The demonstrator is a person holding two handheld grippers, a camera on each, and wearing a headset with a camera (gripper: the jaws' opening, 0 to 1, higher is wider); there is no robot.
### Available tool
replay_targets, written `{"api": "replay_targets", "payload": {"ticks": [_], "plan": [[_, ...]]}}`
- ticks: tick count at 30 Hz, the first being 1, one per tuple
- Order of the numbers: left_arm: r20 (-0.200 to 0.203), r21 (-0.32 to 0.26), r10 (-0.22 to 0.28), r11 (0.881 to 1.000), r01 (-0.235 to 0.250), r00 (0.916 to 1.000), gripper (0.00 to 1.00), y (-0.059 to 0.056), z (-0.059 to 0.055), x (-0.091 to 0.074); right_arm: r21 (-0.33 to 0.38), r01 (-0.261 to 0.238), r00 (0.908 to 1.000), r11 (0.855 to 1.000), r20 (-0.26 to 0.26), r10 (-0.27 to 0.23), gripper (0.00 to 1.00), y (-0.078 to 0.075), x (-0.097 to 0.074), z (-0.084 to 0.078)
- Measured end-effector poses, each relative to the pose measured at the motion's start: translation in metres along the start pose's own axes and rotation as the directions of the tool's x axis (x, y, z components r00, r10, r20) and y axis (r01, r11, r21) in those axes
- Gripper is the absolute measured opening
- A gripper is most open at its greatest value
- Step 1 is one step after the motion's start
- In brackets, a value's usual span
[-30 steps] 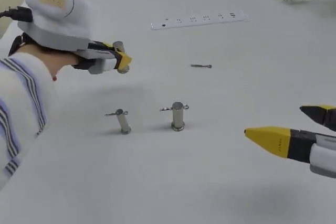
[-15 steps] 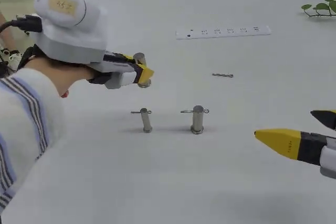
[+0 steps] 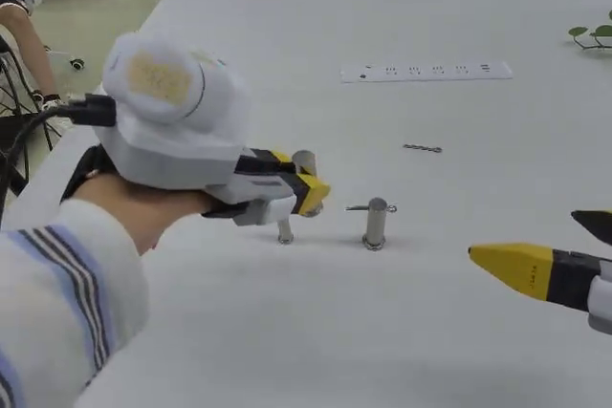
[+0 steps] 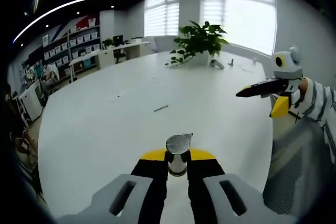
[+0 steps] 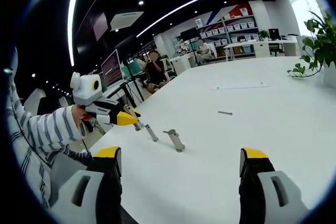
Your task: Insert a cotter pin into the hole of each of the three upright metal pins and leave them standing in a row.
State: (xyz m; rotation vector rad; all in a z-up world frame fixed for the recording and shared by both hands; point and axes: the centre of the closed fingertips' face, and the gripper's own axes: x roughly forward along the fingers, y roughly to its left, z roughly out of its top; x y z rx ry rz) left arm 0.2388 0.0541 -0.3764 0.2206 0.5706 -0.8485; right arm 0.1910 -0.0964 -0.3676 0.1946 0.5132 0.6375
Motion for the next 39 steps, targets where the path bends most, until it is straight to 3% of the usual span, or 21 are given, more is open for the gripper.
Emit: {"api": "replay_targets", "payload": {"ticks": [5,9,17,19,23,27,39], "plan": [[-0.015,-0.012,-0.003,1.000,0.003,0.9999,0.09,-0.015,-0.014,0.006,-0.002,0.002,1.0000,1.000,0.000,-0.002,0.92,-0.002,-0.001,-0.001],[-0.012,-0.068,0.018,0.997,-0.018,0.9998,0.09,-0.023,-0.025,0.009,-0.003,0.002,1.0000,1.000,-0.001,-0.002,0.92,-0.002,-0.001,-0.002],[-0.044,-0.102,0.042,0.994,-0.046,0.9981,0.09,-0.036,-0.048,0.018,-0.006,0.002,1.0000,1.000,-0.007,-0.002,0.92,-0.002,-0.003,-0.005],[-0.059,-0.097,0.051,0.994,-0.057,0.9969,0.09,-0.037,-0.053,0.021,-0.008,0.002,1.0000,1.000,-0.007,-0.002,0.92,-0.001,-0.003,-0.006],[-0.069,-0.152,0.076,0.985,-0.085,0.9947,0.09,-0.033,-0.061,0.025,-0.005,0.001,1.0000,1.000,-0.007,-0.001,0.92,-0.001,-0.004,-0.007],[-0.072,-0.167,0.084,0.981,-0.095,0.9939,0.09,-0.032,-0.065,0.030,-0.003,0.008,0.9999,1.000,-0.007,-0.008,0.92,-0.002,-0.007,-0.008],[-0.090,-0.113,0.085,0.989,-0.095,0.9923,0.09,-0.036,-0.074,0.039,0.002,0.019,0.9998,1.000,-0.007,-0.019,0.92,-0.003,-0.009,-0.011]]}}
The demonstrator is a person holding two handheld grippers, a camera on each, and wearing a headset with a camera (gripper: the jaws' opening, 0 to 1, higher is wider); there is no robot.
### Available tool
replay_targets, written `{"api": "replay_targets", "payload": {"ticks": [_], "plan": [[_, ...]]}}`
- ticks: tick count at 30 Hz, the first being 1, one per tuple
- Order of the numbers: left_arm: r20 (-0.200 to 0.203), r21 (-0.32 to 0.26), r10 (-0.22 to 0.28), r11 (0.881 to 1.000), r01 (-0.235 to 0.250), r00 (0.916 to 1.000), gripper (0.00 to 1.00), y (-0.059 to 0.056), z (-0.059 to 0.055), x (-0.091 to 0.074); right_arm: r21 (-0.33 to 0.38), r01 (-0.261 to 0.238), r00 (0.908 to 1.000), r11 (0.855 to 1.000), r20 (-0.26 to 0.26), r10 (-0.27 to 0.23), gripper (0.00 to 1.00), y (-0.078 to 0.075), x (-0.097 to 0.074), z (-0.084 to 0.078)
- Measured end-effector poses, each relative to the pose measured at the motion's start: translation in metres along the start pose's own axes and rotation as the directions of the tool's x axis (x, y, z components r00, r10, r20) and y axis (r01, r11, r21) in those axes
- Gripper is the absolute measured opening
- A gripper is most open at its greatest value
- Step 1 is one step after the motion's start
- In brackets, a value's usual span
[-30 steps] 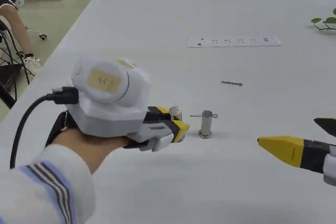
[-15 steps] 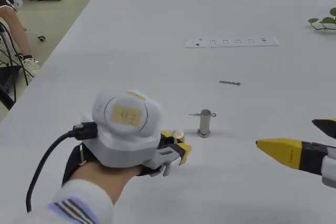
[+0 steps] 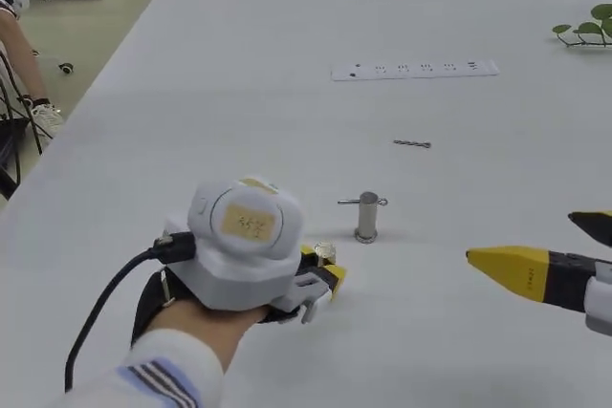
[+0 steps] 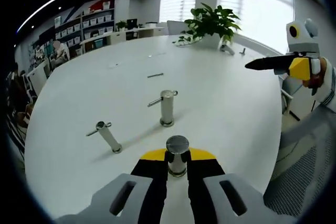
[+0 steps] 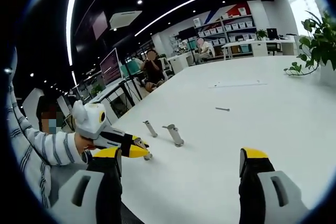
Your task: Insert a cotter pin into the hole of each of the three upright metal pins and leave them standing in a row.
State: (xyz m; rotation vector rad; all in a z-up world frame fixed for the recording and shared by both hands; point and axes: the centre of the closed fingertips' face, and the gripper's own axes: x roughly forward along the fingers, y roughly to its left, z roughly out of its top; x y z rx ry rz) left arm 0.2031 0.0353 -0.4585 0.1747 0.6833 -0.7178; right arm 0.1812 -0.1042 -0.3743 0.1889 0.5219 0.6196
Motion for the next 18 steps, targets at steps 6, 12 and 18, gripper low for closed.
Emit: {"api": "replay_targets", "payload": {"ticks": [6,12,18], "plan": [[0.005,0.023,-0.011,1.000,0.010,0.9999,0.09,-0.0014,-0.0011,0.0012,0.001,0.001,1.0000,1.000,-0.002,-0.001,0.92,0.0007,-0.0004,-0.0011],[-0.007,0.042,-0.023,0.999,0.023,0.9997,0.09,-0.0027,-0.0063,0.0033,0.003,0.002,1.0000,1.000,-0.004,-0.002,0.92,0.0017,-0.0007,-0.0020],[-0.001,0.065,-0.031,0.997,0.031,0.9995,0.09,-0.0036,-0.0082,0.0041,0.003,0.005,1.0000,1.000,-0.005,-0.005,0.92,0.0012,-0.0015,-0.0018]]}}
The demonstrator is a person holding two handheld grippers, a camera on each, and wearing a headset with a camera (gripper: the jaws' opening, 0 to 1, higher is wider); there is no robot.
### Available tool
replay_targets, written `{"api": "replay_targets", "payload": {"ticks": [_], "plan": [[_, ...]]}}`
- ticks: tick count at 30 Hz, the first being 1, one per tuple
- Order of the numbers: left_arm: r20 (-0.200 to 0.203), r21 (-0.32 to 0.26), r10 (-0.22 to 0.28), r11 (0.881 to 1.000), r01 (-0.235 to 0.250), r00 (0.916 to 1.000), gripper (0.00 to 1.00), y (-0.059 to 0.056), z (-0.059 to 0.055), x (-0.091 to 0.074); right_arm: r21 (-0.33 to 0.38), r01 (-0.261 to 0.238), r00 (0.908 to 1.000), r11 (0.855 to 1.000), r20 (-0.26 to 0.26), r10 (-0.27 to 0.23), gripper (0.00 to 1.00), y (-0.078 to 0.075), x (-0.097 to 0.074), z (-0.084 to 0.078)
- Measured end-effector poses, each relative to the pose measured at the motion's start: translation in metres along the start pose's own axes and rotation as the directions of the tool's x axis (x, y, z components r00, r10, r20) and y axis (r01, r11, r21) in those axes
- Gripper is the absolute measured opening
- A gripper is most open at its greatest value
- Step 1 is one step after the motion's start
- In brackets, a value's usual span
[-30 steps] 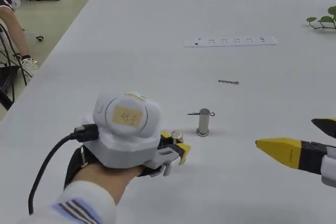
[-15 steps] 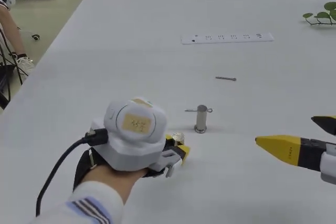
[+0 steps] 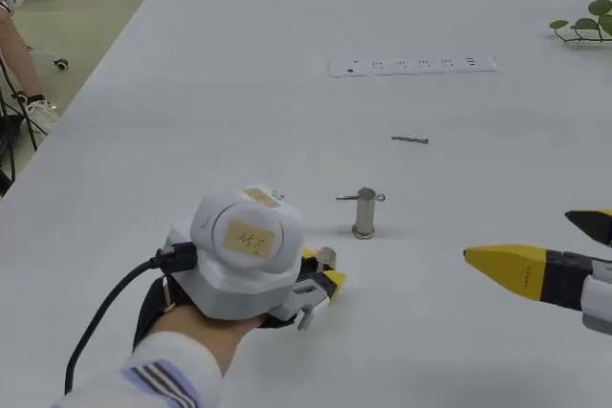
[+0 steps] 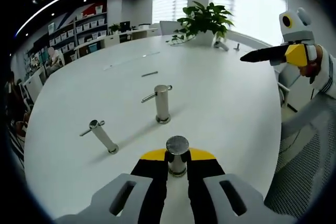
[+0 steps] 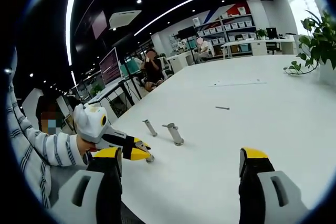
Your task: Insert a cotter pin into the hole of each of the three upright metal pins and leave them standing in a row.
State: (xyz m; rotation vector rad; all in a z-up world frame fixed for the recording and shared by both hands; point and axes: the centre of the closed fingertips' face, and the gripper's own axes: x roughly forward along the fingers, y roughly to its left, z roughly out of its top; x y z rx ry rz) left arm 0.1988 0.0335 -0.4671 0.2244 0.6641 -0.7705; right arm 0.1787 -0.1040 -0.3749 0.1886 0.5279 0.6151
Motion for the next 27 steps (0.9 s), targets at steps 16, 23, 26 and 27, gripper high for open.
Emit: {"api": "replay_targets", "payload": {"ticks": [16,23,26,27], "plan": [[0.057,-0.070,-0.006,0.997,0.010,0.9984,0.10,0.0010,-0.0020,-0.0035,0.003,-0.009,1.0000,1.000,-0.001,0.009,0.91,0.0030,0.0017,-0.0016],[0.073,-0.083,-0.011,0.996,0.017,0.9973,0.11,-0.0018,-0.0032,-0.0017,0.000,-0.011,0.9999,1.000,-0.002,0.011,0.91,0.0036,0.0025,-0.0017],[0.076,-0.100,-0.025,0.994,0.033,0.9968,0.12,-0.0012,-0.0031,-0.0028,0.000,-0.014,0.9999,1.000,-0.002,0.014,0.91,0.0043,0.0028,-0.0015],[0.076,-0.092,-0.035,0.995,0.042,0.9965,0.12,-0.0018,-0.0030,-0.0042,-0.001,-0.015,0.9999,1.000,-0.001,0.015,0.91,0.0048,0.0029,-0.0011]]}}
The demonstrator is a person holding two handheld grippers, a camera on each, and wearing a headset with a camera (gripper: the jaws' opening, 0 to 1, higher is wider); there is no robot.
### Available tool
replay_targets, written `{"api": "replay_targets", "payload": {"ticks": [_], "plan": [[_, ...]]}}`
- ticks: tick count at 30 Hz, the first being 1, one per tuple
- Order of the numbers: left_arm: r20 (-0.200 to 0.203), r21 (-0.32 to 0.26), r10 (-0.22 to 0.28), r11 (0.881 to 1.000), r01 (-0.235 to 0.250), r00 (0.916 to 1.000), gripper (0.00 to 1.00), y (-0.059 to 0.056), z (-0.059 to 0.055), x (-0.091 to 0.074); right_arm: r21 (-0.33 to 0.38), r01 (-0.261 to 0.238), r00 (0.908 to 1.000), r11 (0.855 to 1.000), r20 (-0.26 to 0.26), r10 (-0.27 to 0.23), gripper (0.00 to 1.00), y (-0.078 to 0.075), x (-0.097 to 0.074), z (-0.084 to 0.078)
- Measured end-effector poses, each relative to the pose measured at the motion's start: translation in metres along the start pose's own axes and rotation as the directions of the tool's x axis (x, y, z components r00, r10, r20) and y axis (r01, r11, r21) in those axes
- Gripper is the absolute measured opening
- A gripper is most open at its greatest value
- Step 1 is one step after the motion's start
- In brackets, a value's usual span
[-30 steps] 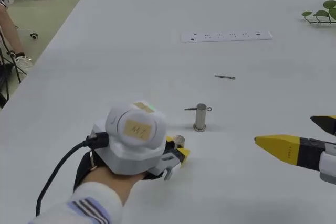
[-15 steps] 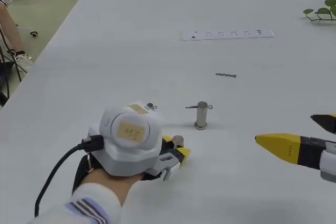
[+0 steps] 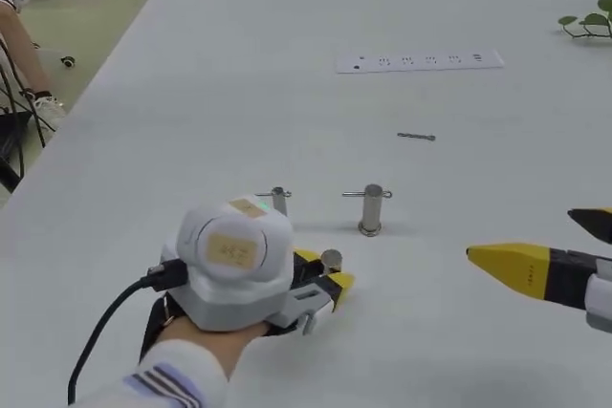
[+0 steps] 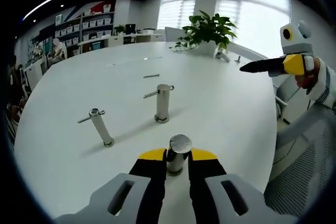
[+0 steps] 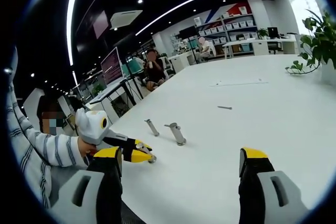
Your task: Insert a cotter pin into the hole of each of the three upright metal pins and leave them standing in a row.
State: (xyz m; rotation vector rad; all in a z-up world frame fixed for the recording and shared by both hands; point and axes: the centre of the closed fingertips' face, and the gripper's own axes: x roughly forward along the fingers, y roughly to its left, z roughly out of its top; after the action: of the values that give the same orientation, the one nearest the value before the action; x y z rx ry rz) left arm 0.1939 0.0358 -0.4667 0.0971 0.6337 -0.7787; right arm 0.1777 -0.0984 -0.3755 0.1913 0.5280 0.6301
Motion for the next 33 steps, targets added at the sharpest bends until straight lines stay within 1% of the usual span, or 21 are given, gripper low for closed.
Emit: {"api": "replay_targets", "payload": {"ticks": [1,3,5,8,11,15,16,17,19,21,24,26,27,28,29,30,33], "plan": [[0.004,0.008,-0.012,1.000,0.011,0.9999,0.13,-0.001,0.001,-0.002,-0.002,-0.001,1.0000,1.000,0.001,0.001,0.91,0.000,0.000,0.001],[0.018,0.004,-0.031,1.000,0.030,0.9994,0.14,-0.003,0.006,-0.007,-0.003,-0.003,1.0000,1.000,0.001,0.003,0.91,0.001,0.001,0.001],[0.051,0.005,-0.045,0.999,0.045,0.9976,0.16,-0.004,0.014,-0.013,-0.004,-0.004,1.0000,1.000,0.000,0.004,0.91,0.001,0.001,0.001],[0.071,0.012,-0.058,0.998,0.057,0.9958,0.23,-0.004,0.020,-0.021,-0.007,-0.006,1.0000,1.000,-0.005,0.005,0.91,0.001,0.002,0.001],[0.094,0.039,-0.078,0.996,0.075,0.9924,0.31,-0.003,0.029,-0.033,-0.009,-0.009,0.9999,1.000,-0.008,0.009,0.91,0.001,0.003,0.001],[0.108,0.085,-0.082,0.994,0.073,0.9907,0.39,0.001,0.037,-0.048,-0.013,-0.013,0.9999,1.000,-0.010,0.013,0.91,0.002,0.005,0.002],[0.112,0.106,-0.071,0.993,0.059,0.9912,0.41,0.005,0.039,-0.052,-0.014,-0.014,0.9998,1.000,-0.010,0.014,0.91,0.002,0.005,0.003],[0.118,0.113,-0.063,0.992,0.050,0.9910,0.43,0.007,0.041,-0.055,-0.014,-0.015,0.9998,1.000,-0.011,0.015,0.91,0.002,0.006,0.003],[0.121,0.113,-0.067,0.992,0.053,0.9904,0.47,0.009,0.043,-0.061,-0.015,-0.015,0.9998,1.000,-0.011,0.015,0.91,0.002,0.006,0.003],[0.135,0.109,-0.064,0.993,0.049,0.9888,0.52,0.013,0.047,-0.069,-0.014,-0.016,0.9998,1.000,-0.010,0.016,0.91,0.002,0.007,0.004],[0.140,0.093,-0.071,0.994,0.058,0.9876,0.61,0.016,0.048,-0.076,-0.015,-0.016,0.9998,1.000,-0.010,0.016,0.91,0.002,0.008,0.005],[0.142,0.078,-0.088,0.994,0.078,0.9860,0.67,0.014,0.047,-0.081,-0.016,-0.017,0.9998,1.000,-0.010,0.017,0.91,0.002,0.008,0.005],[0.141,0.076,-0.090,0.994,0.080,0.9859,0.72,0.014,0.046,-0.082,-0.017,-0.017,0.9998,1.000,-0.010,0.017,0.91,0.002,0.008,0.005],[0.132,0.087,-0.103,0.992,0.092,0.9859,0.75,0.011,0.044,-0.083,-0.017,-0.017,0.9998,1.000,-0.010,0.017,0.91,0.002,0.008,0.005],[0.116,0.116,-0.126,0.987,0.112,0.9853,0.79,0.007,0.040,-0.085,-0.017,-0.017,0.9998,1.000,-0.009,0.017,0.91,0.002,0.008,0.006],[0.110,0.123,-0.121,0.987,0.107,0.9866,0.81,0.007,0.038,-0.086,-0.017,-0.017,0.9998,1.000,-0.009,0.017,0.91,0.002,0.008,0.006],[0.101,0.112,-0.133,0.986,0.122,0.9860,0.86,0.004,0.034,-0.087,-0.017,-0.016,0.9998,1.000,-0.012,0.016,0.90,0.002,0.009,0.005]]}}
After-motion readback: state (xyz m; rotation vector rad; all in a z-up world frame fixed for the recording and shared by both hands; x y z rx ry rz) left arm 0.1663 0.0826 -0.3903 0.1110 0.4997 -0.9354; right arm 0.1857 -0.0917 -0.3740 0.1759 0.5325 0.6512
